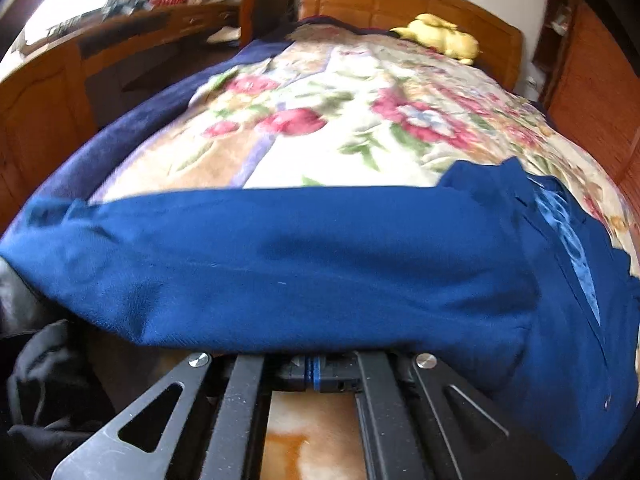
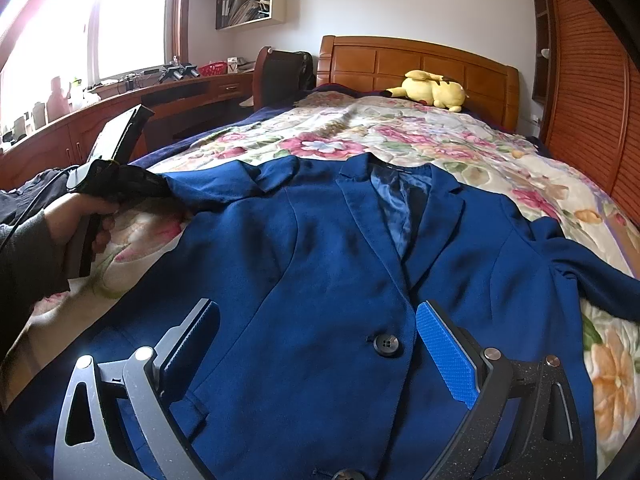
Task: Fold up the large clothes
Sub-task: 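Lift the gripped side panel with the left tool and fold it inward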
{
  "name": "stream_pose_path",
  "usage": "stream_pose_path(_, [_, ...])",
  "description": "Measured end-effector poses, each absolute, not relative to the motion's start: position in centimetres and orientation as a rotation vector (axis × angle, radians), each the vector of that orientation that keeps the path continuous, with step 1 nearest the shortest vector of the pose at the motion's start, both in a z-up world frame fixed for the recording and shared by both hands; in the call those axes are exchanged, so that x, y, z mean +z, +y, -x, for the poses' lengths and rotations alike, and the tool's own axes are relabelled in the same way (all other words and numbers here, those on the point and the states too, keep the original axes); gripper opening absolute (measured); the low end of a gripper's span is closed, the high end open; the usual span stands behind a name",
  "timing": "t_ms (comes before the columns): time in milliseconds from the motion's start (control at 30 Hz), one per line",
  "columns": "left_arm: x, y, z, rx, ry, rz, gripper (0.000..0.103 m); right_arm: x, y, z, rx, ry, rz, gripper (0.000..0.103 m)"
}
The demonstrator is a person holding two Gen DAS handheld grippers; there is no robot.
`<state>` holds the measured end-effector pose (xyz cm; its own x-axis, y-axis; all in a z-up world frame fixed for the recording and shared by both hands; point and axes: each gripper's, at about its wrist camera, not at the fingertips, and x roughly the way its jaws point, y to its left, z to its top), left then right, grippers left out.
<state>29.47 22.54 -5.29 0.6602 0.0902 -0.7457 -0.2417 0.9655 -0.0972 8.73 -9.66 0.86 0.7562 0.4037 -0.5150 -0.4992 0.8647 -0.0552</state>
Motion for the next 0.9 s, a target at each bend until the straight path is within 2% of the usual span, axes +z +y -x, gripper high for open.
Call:
stream_pose_path(200, [-2.4,20.3,-28.8,0.176,0.775,0.125,0.0,1.0,-9.9,-8.6,0.494,0.505,0.191,0.099])
stream_pose_path(300, [-2.0,20.5,-29.0,0.186,0.813,0.161,0.002,1.0,-10.0,-8.4,0.494,0.501,0.186,0.099])
stream_pose_path(333, [-2.1,20.7,-29.0,0.191,0.826,0.176,0.008,1.0,-10.0,-8.5,0.494,0.5,0.185,0.099])
stream_pose_path(367, [-2.2,20.8,-29.0,0.182,0.831,0.194,0.022,1.0,-10.0,-8.5,0.495,0.5,0.184,0.099])
stream_pose_path(400, [-2.3,20.8,-28.8,0.172,0.831,0.214,0.029,1.0,-10.0,-8.5,0.496,0.5,0.184,0.099])
stream_pose_path(533, [-3.0,21.2,-27.9,0.146,0.836,0.302,0.039,1.0,-10.0,-8.4,0.497,0.496,0.189,0.099])
stream_pose_path(667, [-3.2,21.1,-27.2,0.138,0.825,0.34,0.056,0.9,-9.9,-8.4,0.499,0.492,0.193,0.099])
stream_pose_path(733, [-2.9,21.0,-26.7,0.125,0.808,0.365,0.059,0.9,-10.0,-8.3,0.499,0.491,0.194,0.099])
stream_pose_path(800, [-2.5,20.4,-26.3,0.096,0.791,0.361,0.069,0.9,-10.1,-8.3,0.498,0.49,0.194,0.099])
stream_pose_path(900, [-2.0,19.8,-26.1,0.077,0.779,0.346,0.069,0.9,-10.0,-8.4,0.498,0.489,0.195,0.099])
